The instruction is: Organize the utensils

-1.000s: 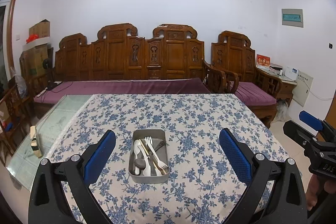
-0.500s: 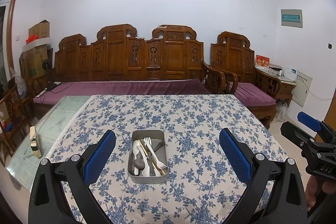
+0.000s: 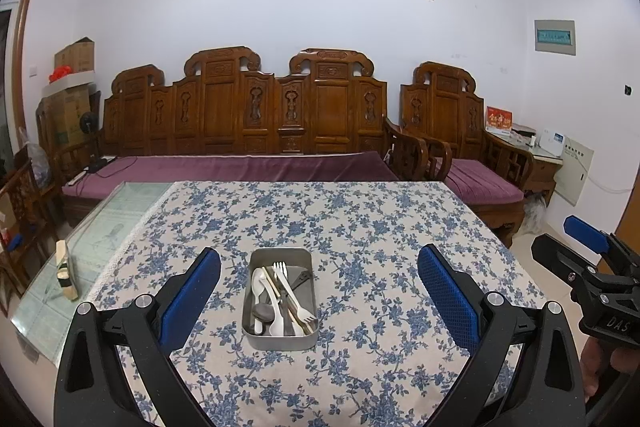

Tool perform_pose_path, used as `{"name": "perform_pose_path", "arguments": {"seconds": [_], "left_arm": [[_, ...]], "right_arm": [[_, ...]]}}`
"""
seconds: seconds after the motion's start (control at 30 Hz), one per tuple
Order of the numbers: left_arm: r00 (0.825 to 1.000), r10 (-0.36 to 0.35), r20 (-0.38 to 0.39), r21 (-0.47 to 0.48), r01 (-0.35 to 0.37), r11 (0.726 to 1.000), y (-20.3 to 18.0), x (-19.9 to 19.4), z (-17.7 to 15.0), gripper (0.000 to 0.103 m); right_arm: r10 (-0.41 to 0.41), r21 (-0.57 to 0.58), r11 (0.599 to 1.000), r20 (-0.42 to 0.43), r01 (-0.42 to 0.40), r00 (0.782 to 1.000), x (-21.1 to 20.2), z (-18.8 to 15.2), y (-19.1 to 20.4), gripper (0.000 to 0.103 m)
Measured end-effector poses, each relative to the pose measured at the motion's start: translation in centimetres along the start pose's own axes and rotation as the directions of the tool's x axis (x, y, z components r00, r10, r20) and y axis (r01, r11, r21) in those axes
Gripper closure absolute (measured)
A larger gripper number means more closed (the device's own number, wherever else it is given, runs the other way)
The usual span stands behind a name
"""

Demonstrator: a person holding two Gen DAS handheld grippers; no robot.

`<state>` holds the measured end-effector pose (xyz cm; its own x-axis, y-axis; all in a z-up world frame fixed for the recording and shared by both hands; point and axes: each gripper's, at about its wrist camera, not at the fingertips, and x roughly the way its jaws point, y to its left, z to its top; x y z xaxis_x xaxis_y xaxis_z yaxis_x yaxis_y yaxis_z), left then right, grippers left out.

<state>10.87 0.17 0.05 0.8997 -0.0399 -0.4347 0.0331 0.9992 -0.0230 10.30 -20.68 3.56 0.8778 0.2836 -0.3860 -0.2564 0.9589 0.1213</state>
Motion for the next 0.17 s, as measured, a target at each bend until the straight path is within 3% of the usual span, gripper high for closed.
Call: {"name": "perform_pose_path", "arguments": {"seconds": [0.17], "left_arm": [[1.0,0.0,0.0,0.003,0.0,1.0,-0.15,-0.05,0.02,0.008]], "right_arm": [[-0.001,-0.001,1.0,0.001,0.001,1.0,0.02,-0.01,-0.02,0.003]]}}
